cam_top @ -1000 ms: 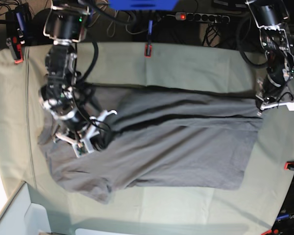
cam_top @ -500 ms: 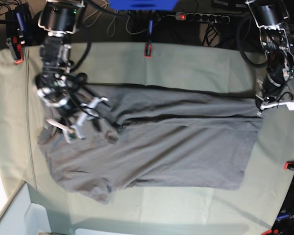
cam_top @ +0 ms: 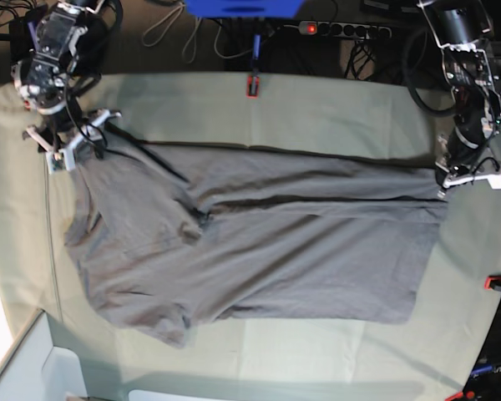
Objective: Layout the t-shirt on the table in an organized manner, then fold the t-shirt properly
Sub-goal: 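Pull the t-shirt edge apart with both grippers to stretch it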
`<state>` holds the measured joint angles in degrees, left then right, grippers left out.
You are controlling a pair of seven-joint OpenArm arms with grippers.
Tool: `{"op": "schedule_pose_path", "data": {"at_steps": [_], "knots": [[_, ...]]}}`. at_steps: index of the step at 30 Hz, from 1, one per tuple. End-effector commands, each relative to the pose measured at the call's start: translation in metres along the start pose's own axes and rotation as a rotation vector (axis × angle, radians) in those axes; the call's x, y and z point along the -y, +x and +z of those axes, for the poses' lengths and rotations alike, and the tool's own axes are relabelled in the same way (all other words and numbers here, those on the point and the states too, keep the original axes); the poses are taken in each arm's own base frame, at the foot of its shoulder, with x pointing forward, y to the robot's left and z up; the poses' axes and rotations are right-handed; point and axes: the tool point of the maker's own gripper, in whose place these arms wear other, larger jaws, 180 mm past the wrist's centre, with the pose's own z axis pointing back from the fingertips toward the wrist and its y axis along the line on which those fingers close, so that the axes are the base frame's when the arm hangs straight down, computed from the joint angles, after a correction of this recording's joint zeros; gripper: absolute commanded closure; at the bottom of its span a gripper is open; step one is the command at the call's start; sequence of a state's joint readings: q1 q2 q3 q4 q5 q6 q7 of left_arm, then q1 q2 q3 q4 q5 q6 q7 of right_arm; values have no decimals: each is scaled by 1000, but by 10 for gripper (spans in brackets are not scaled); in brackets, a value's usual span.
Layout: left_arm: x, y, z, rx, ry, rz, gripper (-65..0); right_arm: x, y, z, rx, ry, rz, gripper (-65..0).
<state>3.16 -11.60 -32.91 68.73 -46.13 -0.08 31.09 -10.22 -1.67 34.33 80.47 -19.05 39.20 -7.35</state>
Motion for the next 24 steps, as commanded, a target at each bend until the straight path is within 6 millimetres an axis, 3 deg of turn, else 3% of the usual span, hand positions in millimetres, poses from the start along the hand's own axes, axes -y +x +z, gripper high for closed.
{"op": "schedule_pose_path", "data": {"at_steps": [1,10,13,24], "knots": [[8,19,1,47,-21,-12,0,3,2,2,23,7,-3,-335],[8,24,2,55,-21,-19,0,31,-39,1,-77,-12,-36,-333],[4,35,5,70,-13,-39,0,33,-32,-3,-65,-14,-36,-333],[1,44,6,81,-6,-56,0,41,-21,-5,-45,-25,-21,-331]]}}
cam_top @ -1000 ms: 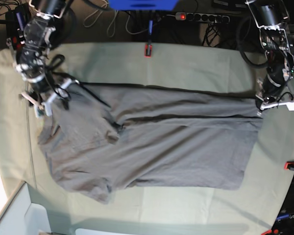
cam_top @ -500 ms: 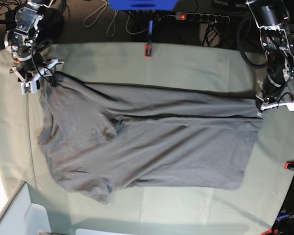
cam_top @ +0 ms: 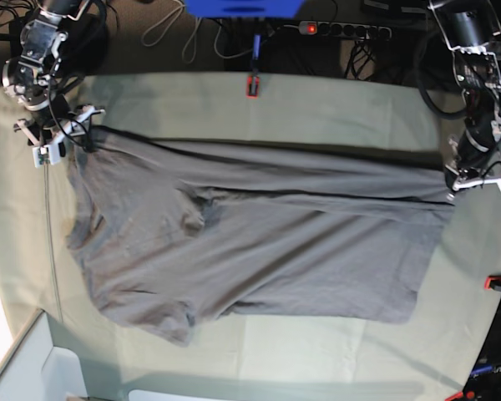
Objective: Layout the t-shirt on the table in an organized manner, then fold the t-shirt properly
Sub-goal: 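Pull the t-shirt edge apart with both grippers to stretch it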
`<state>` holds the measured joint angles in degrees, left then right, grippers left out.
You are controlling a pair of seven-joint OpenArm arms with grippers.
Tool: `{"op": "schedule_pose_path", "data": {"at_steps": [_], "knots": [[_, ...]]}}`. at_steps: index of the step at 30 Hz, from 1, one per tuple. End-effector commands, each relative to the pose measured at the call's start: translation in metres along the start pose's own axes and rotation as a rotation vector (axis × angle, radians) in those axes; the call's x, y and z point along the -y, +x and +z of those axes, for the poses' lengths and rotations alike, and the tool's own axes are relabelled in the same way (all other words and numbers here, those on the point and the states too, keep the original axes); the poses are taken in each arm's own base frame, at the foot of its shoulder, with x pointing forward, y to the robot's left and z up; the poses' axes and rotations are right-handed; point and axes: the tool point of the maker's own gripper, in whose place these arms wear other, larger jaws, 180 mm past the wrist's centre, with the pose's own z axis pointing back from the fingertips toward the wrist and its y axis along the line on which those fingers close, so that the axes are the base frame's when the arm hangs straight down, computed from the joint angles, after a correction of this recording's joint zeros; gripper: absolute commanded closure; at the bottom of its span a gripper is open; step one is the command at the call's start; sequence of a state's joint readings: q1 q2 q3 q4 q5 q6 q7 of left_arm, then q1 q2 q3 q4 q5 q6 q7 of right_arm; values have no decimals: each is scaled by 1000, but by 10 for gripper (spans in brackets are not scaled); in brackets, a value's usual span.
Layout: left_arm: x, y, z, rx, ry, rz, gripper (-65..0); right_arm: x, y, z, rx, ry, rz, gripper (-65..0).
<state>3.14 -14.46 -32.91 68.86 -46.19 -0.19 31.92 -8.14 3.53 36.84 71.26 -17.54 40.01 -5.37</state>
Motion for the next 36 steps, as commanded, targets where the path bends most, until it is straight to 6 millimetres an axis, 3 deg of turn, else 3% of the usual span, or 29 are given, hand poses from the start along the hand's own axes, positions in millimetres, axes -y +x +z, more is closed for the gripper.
{"op": "schedule_pose_path", "data": {"at_steps": [1,5,8,14,18,26,33,36], "knots": [[6,25,3,67,-15,-15,0,9,5,1,-3,-17,28,-331],[5,23,3,65,-15,-15,0,-4,-2,0,-11,4,7,-325],[5,23,3,65,-15,-15,0,-13,-3,-2,-10,15,-10,-269],[2,20,2,57,-8,-10,0,-23,0,-5,-3,26,-28,0],[2,18,2,52,-7,-13,0,-13,5,1,10,0,-12,0],[-7,12,18,49,2,-53,0,33,23,42,66,-149,39,0],[-19,3,41,42,16,-109,0,41,4,62,29,-176,61,0],[-25,-10,52,24,24,-119,0,42,-1,75,13,-187,85,0]]}}
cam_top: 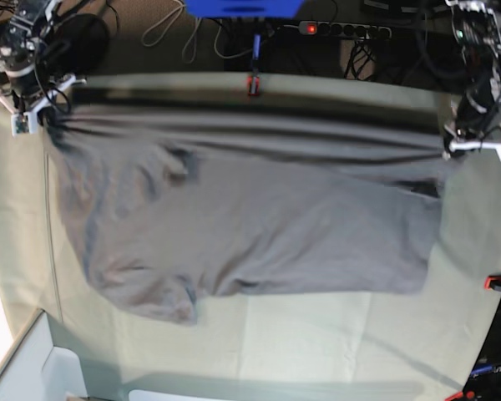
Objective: Layout the t-shirt on the table in an organized manner, then fold the t-shirt properly
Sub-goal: 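Pull the t-shirt edge apart with both grippers to stretch it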
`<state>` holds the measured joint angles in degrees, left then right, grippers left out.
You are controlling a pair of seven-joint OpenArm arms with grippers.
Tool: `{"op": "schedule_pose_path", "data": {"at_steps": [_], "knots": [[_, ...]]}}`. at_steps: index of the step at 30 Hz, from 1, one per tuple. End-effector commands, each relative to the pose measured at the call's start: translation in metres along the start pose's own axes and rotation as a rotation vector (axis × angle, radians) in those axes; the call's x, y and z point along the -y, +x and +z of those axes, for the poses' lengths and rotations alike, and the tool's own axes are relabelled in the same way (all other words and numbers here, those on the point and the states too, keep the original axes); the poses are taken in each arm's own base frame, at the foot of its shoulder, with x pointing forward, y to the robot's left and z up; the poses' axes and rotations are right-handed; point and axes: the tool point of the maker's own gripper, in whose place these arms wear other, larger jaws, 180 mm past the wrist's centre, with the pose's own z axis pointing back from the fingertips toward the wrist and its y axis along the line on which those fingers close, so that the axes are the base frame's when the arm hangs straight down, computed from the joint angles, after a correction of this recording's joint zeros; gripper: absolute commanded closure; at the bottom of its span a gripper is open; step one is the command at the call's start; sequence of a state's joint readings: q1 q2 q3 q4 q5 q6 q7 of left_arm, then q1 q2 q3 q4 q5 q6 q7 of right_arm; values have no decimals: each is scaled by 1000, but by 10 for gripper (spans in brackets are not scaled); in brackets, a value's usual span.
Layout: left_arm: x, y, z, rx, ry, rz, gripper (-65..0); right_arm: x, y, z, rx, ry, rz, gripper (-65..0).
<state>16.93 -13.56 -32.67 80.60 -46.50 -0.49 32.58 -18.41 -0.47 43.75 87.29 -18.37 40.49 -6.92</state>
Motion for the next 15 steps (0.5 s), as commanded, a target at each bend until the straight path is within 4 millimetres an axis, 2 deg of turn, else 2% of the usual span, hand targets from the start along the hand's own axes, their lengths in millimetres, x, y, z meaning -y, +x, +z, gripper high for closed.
{"op": "schedule_pose_path", "data": {"at_steps": [1,5,9,15], "knots": [[1,19,6,67,-2,-17,0,15,9,7,32,-37,24,0],[-10,0,16,36,19,-17,0,12,-6,20,-3,-31,41,0],[-17,-6,17,22,34,-16,0,9,-15,28,0,-23,38,0],[-18,-4,21,26,34,-29,0,7,-24,36,5,-16,40,0]]}}
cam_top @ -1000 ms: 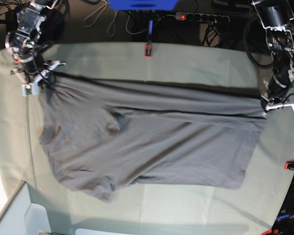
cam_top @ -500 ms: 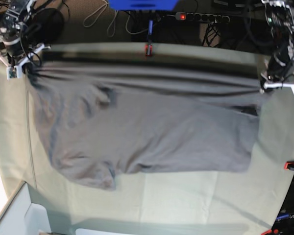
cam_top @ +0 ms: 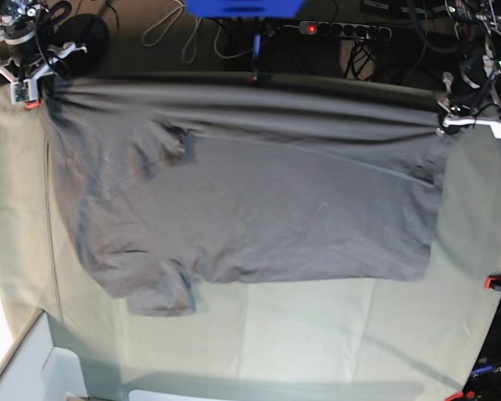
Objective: Layout the t-shirt on the table in an organized manner, then fold the t-shirt properly
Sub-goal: 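Pull the t-shirt edge apart with both grippers to stretch it, then hold the stretched t-shirt edge with both grippers and adjust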
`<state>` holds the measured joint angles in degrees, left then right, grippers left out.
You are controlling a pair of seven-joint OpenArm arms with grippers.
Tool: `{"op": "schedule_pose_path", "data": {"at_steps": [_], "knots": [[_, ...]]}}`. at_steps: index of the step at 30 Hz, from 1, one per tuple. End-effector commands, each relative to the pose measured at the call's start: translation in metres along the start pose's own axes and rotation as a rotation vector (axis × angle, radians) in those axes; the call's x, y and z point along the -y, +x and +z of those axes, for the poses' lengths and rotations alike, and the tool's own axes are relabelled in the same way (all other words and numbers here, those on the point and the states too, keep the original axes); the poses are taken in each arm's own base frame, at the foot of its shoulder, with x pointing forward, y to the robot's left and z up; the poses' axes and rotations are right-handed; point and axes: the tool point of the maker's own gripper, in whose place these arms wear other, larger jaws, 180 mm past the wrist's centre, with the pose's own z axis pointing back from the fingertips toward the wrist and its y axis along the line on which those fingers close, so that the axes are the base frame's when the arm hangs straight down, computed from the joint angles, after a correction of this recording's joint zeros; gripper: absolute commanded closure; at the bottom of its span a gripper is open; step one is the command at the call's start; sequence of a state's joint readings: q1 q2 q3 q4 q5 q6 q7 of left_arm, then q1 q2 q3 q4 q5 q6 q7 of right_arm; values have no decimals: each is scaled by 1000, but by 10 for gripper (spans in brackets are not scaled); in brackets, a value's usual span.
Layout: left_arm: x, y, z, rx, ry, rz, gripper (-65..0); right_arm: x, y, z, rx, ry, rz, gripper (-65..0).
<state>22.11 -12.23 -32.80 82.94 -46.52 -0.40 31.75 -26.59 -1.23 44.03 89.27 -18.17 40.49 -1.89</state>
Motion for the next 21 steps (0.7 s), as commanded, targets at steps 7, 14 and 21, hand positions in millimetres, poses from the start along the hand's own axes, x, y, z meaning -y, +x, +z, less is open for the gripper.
{"op": "schedule_pose_path", "data": {"at_steps": [7,14,21], "knots": [[-10,25,12,78,21,-13,0,9,3,1,20,-19,5,0],[-10,26,12,79,22,-12,-1,2,-7,-7,0,-2,-31,0],[-8,26,10,79,16,-12,-5,2,-5,-9,3,-2,-34,-19]]}}
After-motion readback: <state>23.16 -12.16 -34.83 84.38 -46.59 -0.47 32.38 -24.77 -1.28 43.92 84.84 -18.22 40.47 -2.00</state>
